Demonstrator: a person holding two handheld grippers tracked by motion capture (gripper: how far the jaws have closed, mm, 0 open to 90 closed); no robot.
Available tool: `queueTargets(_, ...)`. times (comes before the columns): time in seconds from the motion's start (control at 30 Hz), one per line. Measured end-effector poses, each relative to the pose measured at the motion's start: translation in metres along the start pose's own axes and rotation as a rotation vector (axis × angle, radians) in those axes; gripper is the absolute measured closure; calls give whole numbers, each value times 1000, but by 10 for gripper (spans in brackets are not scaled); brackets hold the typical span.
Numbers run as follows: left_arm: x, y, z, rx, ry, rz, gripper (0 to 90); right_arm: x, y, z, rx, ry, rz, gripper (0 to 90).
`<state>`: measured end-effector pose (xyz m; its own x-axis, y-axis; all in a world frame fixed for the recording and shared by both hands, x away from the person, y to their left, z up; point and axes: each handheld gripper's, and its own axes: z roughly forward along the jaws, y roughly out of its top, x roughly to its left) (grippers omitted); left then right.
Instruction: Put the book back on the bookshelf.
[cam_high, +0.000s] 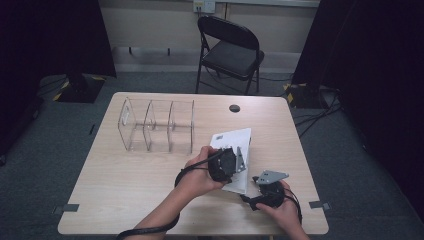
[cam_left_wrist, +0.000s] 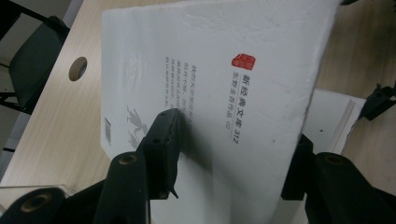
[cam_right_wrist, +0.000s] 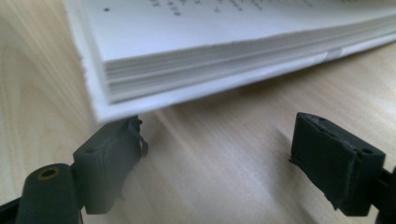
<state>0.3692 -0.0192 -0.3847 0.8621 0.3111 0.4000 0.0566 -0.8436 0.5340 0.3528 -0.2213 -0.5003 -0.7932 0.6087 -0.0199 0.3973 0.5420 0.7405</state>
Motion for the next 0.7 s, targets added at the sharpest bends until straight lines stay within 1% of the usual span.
queueTargets(0.1,-1,4,-2,9,-10,-10,504,1,2,1,-9,-21,-24,152)
queueTargets(0.17,-2,5,-3,12,-12,-12,504,2,3,2,-21,-47,-50,153)
queueTargets(0.2,-2,6,-3,10,-20,-15,504,2,3,3,-24,-54,-59,154)
queueTargets(0.27,-4,7,-4,15,-19,-22,504,3,4,4,-35,-65,-87,161)
queueTargets(0.3,-3,7,-4,10,-15,-12,504,5,5,4,-37,-70,-92,165)
queueTargets(0.33,-4,8,-4,13,-17,-11,504,5,5,5,-40,-77,-100,165)
queueTargets(0.4,-4,8,-4,16,-18,-14,504,5,5,5,-43,-85,-110,167)
queueTargets(0.53,-4,10,-5,20,-19,-16,504,3,5,4,-51,-93,-111,212)
queueTargets(0.7,-5,14,-6,35,-32,-14,502,1,5,2,-56,-118,-125,218)
